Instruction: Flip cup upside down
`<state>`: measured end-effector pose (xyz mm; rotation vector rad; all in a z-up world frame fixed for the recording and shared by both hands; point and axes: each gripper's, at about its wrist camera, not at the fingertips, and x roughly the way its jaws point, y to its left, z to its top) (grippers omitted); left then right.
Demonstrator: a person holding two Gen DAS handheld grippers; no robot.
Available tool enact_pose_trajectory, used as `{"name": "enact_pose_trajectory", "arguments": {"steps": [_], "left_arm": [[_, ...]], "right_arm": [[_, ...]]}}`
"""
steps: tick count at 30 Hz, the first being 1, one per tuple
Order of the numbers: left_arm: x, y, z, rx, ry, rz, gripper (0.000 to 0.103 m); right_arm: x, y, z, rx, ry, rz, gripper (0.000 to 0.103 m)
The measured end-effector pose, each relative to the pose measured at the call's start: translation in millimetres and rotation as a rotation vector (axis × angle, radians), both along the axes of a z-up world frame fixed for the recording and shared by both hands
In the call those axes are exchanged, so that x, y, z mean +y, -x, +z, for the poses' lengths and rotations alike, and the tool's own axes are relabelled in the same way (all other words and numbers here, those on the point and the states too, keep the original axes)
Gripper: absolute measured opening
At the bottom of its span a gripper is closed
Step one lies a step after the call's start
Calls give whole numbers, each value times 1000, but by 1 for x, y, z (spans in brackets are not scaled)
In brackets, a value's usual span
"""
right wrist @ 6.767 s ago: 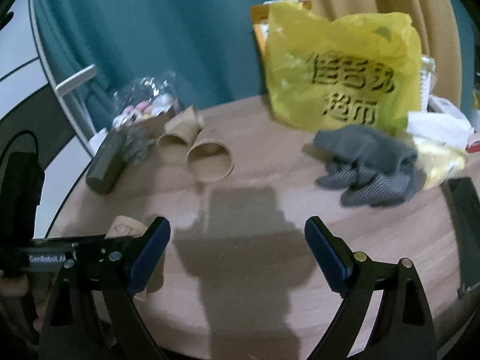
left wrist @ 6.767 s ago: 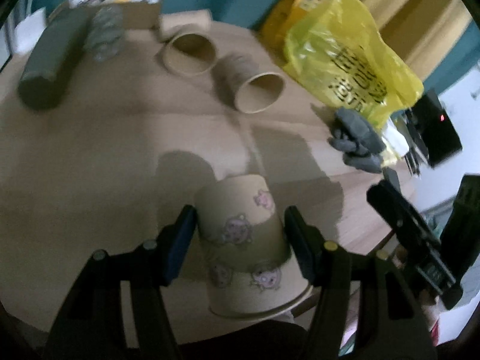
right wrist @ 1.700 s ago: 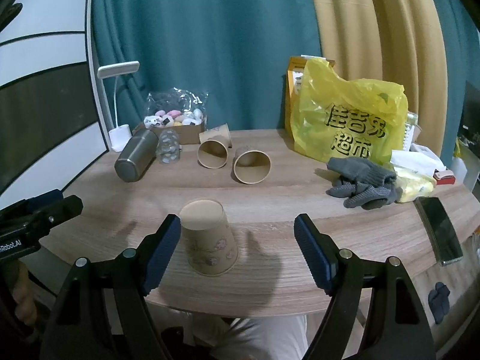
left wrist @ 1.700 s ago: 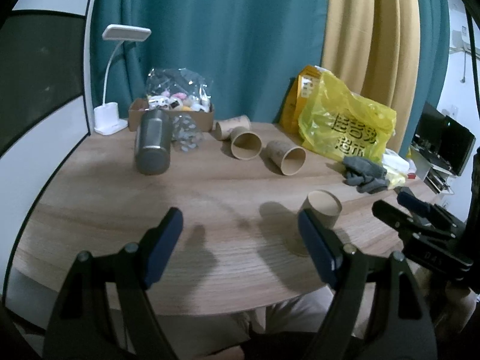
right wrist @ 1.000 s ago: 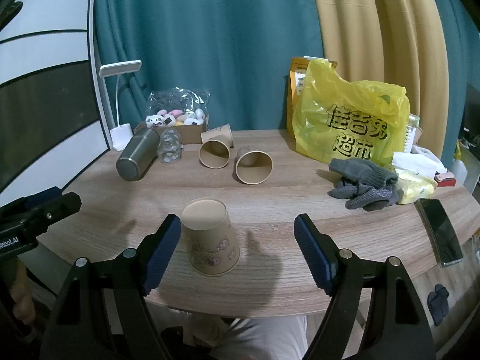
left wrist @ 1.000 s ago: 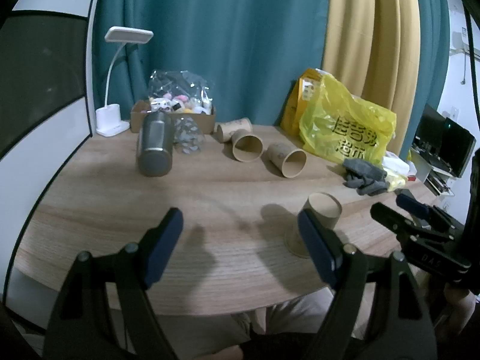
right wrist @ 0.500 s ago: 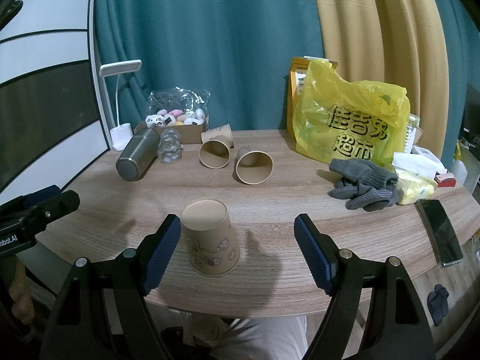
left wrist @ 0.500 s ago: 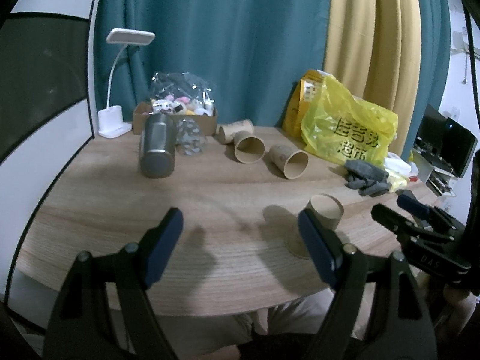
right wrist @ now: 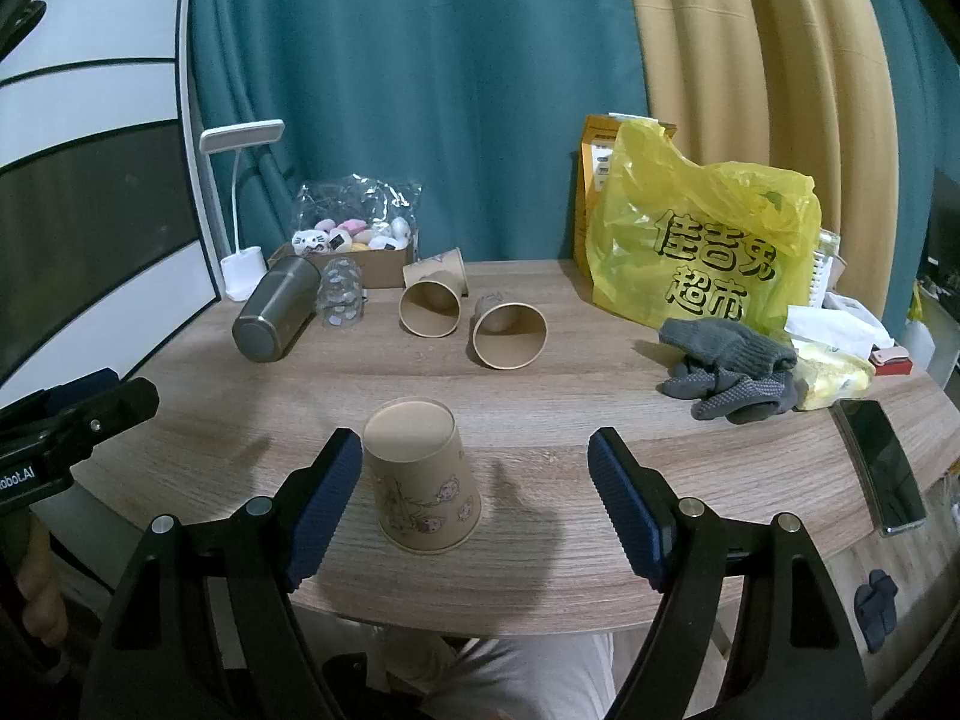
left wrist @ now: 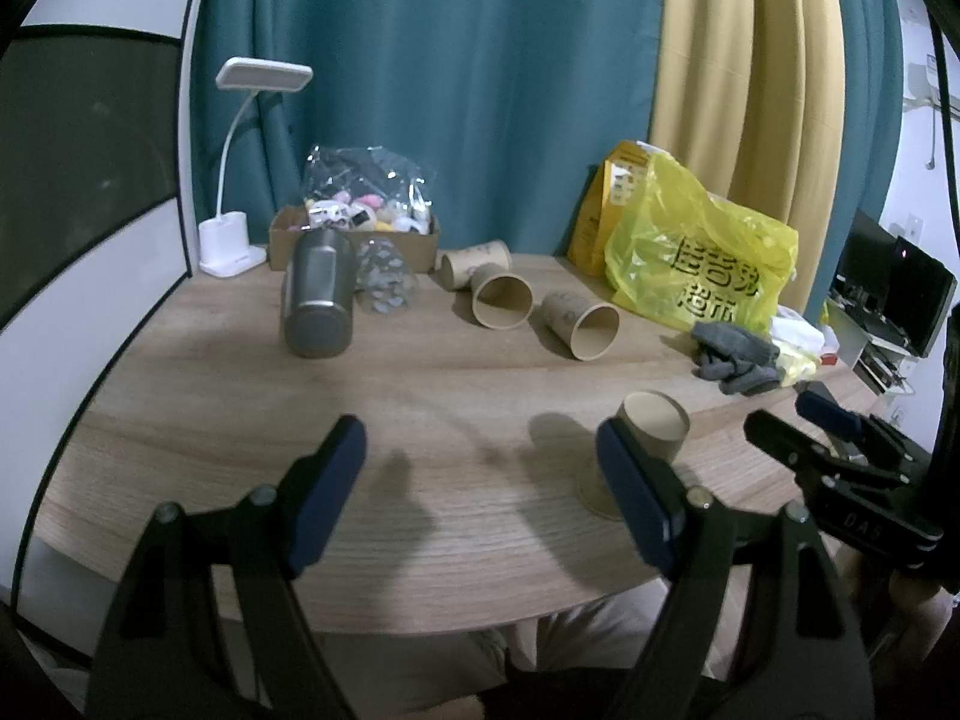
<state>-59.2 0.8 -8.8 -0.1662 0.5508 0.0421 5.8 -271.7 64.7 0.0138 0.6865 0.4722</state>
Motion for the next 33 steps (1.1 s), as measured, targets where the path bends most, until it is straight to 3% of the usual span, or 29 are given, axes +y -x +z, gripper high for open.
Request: {"name": "enact_pose_trajectory", "arguments": {"steps": [33], "left_arm": [[-2,0,-1,-6,-1,-4,81]], "right_arm": [[1,0,0,1,1,1,81]]}}
